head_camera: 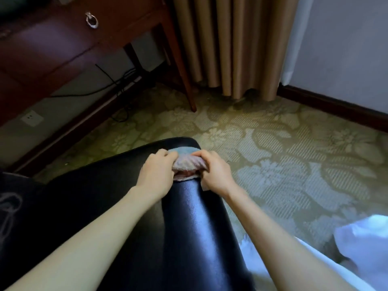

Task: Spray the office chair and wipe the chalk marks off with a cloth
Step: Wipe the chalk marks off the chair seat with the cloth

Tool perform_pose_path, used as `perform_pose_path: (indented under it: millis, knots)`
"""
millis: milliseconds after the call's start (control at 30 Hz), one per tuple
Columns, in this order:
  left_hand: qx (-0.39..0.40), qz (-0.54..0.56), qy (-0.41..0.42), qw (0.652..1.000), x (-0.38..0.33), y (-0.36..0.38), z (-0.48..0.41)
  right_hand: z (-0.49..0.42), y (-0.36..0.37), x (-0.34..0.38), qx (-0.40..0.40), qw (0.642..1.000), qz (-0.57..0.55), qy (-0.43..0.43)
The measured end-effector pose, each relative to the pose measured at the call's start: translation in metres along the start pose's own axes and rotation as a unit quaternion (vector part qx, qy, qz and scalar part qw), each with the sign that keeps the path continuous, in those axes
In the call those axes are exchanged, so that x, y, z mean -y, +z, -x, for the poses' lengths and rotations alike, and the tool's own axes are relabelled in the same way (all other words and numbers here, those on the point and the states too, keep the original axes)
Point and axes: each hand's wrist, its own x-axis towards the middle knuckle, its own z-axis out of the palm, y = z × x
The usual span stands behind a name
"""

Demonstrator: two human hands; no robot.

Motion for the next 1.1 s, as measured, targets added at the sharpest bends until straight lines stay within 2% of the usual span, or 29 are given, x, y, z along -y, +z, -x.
perform_pose_path:
  millis: [167,333,400,567,667,800,1100]
  knots:
    - [-0.028,0.079,0.014,0.996,0.003,-0.008,0.11,0.094,0.023,0.035,-0.043,0.997,0.057,-0.039]
    - [-0.058,0.107,0.04,0.992,0.017,-0.005,0.223,0.196,0.051,0.067,-0.087,0.985,0.115,-0.093]
    - [-0.074,0.112,0.042,0.99,0.021,0.0,0.265,0.232,0.06,0.073,-0.078,0.984,0.122,-0.106]
    - [-0.047,0.117,0.025,0.992,0.014,0.002,0.345,0.306,0.073,0.086,-0.043,0.981,0.156,-0.106]
    - [-0.009,0.123,-0.003,0.992,0.009,0.001,0.373,0.336,0.076,0.093,-0.045,0.981,0.159,-0.099]
    - [-0.037,0.122,-0.019,0.992,0.004,0.003,0.391,0.351,0.076,0.098,-0.044,0.977,0.18,-0.108]
    - [-0.035,0.098,-0.086,0.991,-0.009,0.002,0.376,0.326,0.082,0.096,-0.041,0.971,0.211,-0.103]
